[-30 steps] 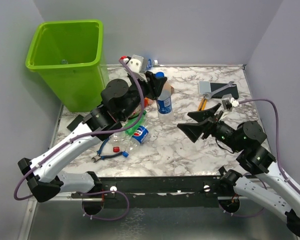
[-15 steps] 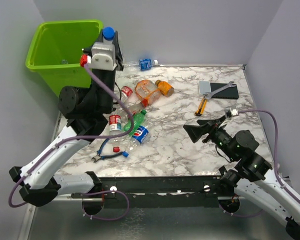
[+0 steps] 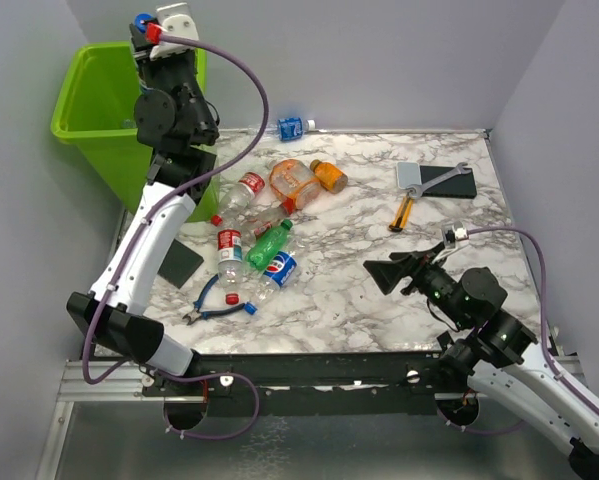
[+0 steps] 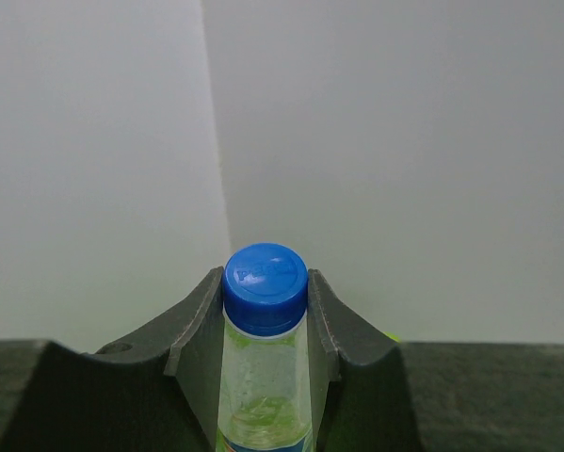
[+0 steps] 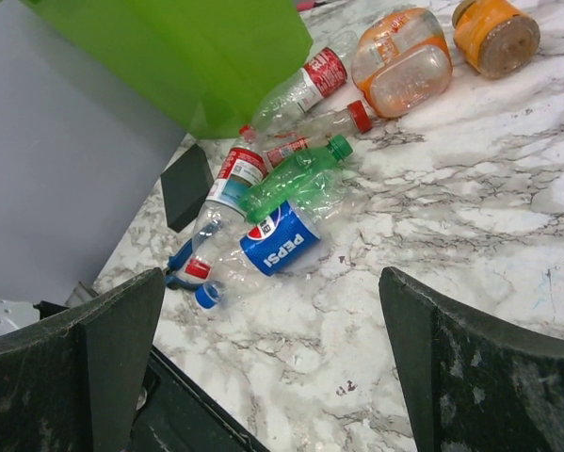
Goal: Put the plastic bottles in the bin
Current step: Place the plastic bottle in the trash bin.
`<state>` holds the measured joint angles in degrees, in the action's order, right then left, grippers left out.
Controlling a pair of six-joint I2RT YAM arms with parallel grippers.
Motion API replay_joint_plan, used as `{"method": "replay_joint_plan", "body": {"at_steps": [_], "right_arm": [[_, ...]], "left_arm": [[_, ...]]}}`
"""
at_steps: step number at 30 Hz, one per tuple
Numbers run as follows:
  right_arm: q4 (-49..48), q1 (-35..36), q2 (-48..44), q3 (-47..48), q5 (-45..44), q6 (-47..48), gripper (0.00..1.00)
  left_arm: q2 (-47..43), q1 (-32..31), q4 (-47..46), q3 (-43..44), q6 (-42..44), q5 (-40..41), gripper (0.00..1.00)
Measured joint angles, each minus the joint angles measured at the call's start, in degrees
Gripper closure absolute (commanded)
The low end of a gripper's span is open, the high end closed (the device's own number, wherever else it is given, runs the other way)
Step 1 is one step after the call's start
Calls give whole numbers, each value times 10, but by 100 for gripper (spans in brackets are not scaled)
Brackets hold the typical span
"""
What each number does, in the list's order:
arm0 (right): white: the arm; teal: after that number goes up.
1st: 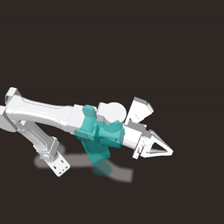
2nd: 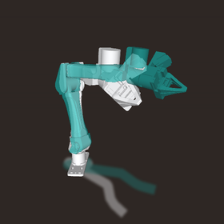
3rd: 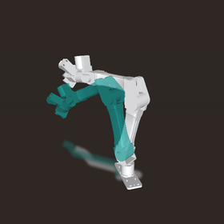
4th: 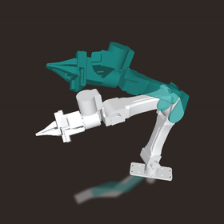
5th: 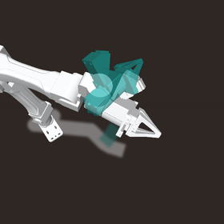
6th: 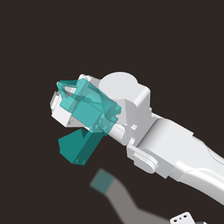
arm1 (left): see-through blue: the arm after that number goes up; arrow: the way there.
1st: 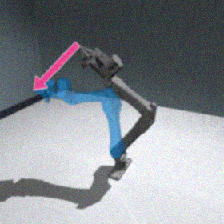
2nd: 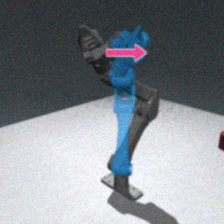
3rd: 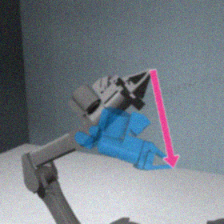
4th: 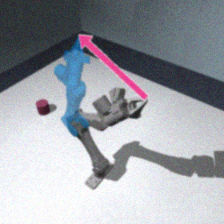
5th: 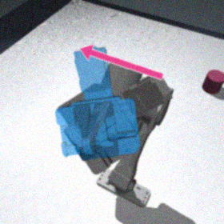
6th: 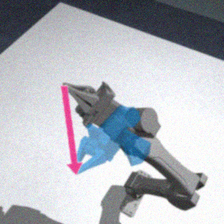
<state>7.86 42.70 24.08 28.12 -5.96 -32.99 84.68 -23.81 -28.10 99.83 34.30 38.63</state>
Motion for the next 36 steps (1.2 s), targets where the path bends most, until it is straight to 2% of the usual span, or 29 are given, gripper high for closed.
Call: {"method": "replay_joint_plan", "body": {"at_steps": [5,10,19,20,23,24,28,36], "right_arm": [[5,0,-11,-14,2,-5,0],[19,0,-10,-15,1,-5,0],[32,0,-11,-16,1,-4,0],[34,0,-11,-16,1,-4,0],[40,0,-11,-16,1,-3,0],[43,0,-11,-16,1,-1,0],[50,0,-11,-16,1,3,0],[57,0,11,-6,-2,11,0]], "left_arm": [[8,70,-4,-9,-63,77,100],[8,154,59,-51,-179,137,100],[11,177,185,-104,-314,141,100],[11,179,197,-107,-330,136,95],[11,191,227,-113,-370,122,45],[11,194,235,-113,-377,119,34],[11,200,255,-111,-405,105,3],[1,183,284,-42,-431,62,1]]}}
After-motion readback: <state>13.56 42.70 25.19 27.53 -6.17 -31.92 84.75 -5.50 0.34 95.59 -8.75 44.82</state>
